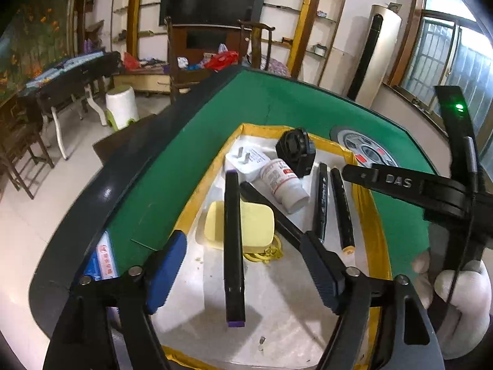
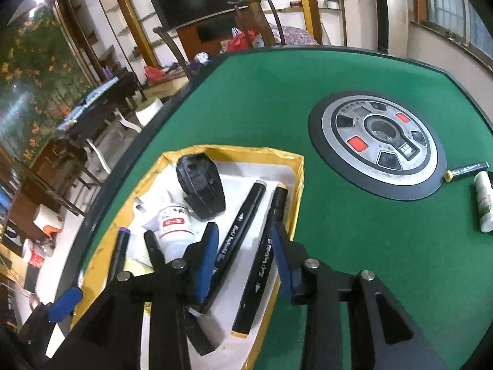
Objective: Organize rigid objects
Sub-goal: 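Carry both markers over the tray and open both tools to drop them, then grasp a white pill bottle with the right tool while the left tool grasps another bottle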
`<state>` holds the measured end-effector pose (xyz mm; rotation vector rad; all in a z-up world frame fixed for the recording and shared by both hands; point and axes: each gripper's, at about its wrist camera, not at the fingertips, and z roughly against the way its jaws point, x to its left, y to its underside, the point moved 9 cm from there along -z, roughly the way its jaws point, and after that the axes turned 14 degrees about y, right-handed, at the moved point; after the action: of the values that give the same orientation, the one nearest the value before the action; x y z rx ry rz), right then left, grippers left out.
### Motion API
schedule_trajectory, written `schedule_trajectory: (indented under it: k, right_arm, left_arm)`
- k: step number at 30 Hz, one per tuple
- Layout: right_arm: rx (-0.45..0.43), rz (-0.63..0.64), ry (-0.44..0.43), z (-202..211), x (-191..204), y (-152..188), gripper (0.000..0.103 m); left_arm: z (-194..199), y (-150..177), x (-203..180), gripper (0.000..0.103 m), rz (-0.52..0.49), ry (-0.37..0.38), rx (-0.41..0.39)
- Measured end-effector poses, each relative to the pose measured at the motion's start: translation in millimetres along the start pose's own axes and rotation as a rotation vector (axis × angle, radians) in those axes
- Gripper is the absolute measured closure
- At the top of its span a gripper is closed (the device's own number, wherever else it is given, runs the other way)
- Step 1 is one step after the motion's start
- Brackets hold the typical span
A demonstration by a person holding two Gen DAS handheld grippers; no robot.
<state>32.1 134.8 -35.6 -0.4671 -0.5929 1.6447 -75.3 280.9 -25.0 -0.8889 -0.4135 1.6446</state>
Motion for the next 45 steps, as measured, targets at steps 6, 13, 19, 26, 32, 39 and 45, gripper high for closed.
schedule_trajectory:
  k: [6,13,19,26,32,39,45]
  right_arm:
    - [-0.101,-0.013,-0.012,25.7,-14.1,-8.3,0.059]
    - [-0.214,0.033,0.024,62.4,-30.1,-5.8,0.042]
    - [-0.261,0.056,0.043,76.6,-51.9,1.2,0.036]
    - [-0.279,-0.008,0.062,83.3,-98.2,5.7,0.03]
    - [-0.278,-0.067,0.081,83.1,-148.3,13.8,0.03]
    - [-0.284,-0.166,0.113,86.9,-225.4,17.5,0.03]
    - [-0.272,-0.293,0.249,91.7,-335.0,19.2,0.029]
  left_arm:
    - [21.7,-13.2,-4.3,0.005,-0.055,-0.131,-0.092]
    - [27.5,-14.7,-25.6,0.005,-0.114,-0.163,-0.101]
    - [31.7,-12.8,-57.2,0.005,-0.19,-0.179,-0.102]
    - [27.9,-8.6,-97.6,0.005,-0.281,-0.189,-0.089]
    - [17.4,-1.8,-135.4,0.005,-0.352,-0.185,-0.065]
    - [0.1,7.6,-182.5,0.005,-0.385,-0.048,0.013]
    - [-40.3,14.5,-209.8,0.005,-0.29,0.179,0.182]
